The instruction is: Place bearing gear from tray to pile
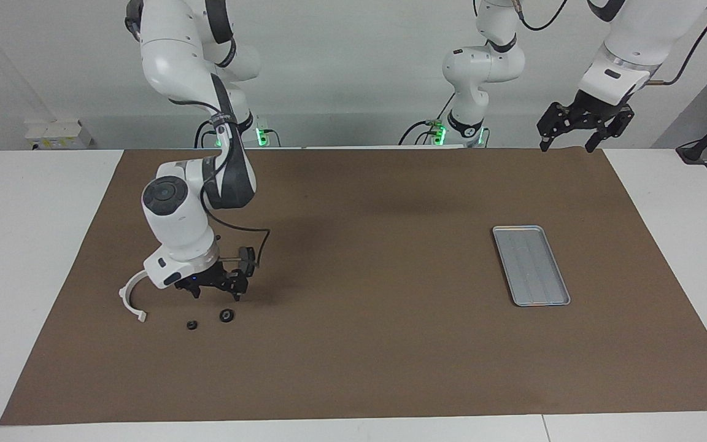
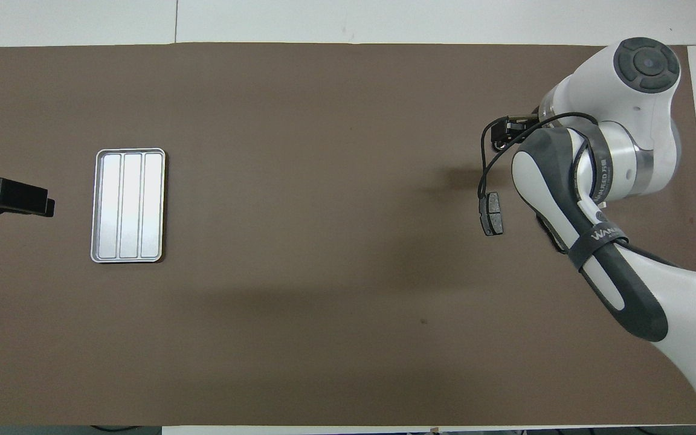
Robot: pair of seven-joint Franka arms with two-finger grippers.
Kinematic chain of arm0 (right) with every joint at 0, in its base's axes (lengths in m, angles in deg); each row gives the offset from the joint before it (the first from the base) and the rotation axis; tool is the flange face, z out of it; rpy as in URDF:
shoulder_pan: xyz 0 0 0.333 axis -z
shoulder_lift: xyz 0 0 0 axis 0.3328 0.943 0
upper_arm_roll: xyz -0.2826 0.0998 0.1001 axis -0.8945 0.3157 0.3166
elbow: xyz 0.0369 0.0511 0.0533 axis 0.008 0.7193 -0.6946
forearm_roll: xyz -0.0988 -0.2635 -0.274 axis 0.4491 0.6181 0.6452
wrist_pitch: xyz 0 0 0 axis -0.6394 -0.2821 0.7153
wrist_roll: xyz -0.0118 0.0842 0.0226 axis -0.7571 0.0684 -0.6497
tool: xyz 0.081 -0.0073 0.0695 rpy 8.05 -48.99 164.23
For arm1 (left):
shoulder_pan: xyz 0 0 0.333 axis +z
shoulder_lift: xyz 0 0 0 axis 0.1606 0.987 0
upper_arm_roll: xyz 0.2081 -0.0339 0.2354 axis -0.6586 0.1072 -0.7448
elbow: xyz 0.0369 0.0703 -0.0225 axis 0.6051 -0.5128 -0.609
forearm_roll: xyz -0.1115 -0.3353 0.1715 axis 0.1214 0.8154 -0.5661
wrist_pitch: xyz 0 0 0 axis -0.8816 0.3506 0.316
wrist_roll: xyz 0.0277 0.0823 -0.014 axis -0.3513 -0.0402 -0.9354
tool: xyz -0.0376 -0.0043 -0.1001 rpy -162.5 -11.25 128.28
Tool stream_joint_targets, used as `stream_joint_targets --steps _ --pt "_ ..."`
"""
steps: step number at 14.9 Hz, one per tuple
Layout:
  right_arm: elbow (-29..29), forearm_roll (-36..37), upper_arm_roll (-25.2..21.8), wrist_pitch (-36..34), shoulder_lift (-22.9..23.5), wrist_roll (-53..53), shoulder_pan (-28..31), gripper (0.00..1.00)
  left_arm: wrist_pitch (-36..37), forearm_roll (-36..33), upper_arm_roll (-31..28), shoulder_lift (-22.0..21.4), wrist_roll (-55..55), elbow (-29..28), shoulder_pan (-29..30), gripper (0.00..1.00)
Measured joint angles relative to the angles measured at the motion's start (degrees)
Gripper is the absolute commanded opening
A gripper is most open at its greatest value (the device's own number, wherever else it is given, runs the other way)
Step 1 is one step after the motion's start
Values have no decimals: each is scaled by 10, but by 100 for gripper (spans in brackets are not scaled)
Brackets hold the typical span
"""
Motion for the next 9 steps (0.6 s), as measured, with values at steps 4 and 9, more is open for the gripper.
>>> stream_joint_targets --steps 4,9 --pt "-2 0 -1 -71 -44 68 14 100 0 0 0 0 0 0 0 100" --pt "-6 -1 0 -157 -126 70 18 100 0 0 0 0 0 0 0 100"
